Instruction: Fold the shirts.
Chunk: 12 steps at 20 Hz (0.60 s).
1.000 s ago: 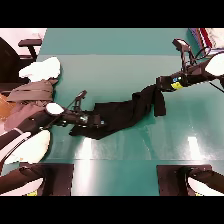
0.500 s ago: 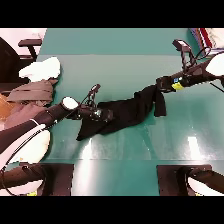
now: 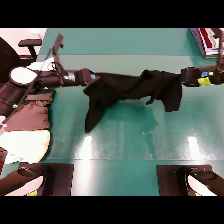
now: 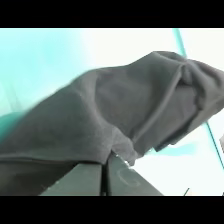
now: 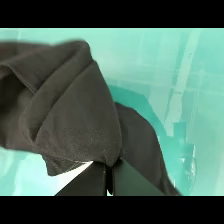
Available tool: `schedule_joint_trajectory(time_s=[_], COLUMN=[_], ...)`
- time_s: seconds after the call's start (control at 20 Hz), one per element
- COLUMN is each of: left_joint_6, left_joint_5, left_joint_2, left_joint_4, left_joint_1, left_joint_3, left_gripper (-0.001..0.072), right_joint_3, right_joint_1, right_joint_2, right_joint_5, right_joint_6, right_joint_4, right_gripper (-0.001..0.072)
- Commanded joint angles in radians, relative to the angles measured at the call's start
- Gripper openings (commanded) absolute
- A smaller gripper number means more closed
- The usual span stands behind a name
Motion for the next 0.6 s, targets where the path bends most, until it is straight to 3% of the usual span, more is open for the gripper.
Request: schedule_joint_trajectory(time_s=[0.0, 0.1, 0.25, 0.35, 0.4, 0.55], left_joint_6=[0.002, -0.031, -0.037, -0.04, -0.04, -0.043], left_joint_5=[-0.117, -0.181, -0.131, -0.079, -0.059, -0.095], left_joint_2=[0.032, 0.027, 0.027, 0.027, 0.027, 0.002], left_joint_4=[0.088, 0.164, 0.171, 0.179, 0.184, 0.2], left_joint_1=[0.02, -0.018, -0.087, -0.083, -0.083, -0.084], left_joint_3=[0.03, -0.047, -0.195, -0.217, -0.217, -0.22], left_gripper=[0.0025, 0.0025, 0.003, 0.0477, 0.0513, 0.0513], right_joint_3=[0.0, -0.001, -0.001, -0.001, -0.001, -0.001], right_joint_1=[0.003, 0.037, 0.072, 0.08, 0.08, 0.08], right_joint_2=[0.032, 0.032, 0.032, 0.032, 0.031, 0.031], right_joint_5=[0.05, 0.074, 0.057, 0.05, 0.048, 0.045], right_joint_6=[0.0, 0.001, 0.026, 0.027, 0.03, 0.041], right_joint_4=[0.002, -0.002, -0.007, -0.007, -0.006, -0.006], right_gripper=[0.0019, 0.0019, 0.0019, 0.0019, 0.0019, 0.0019])
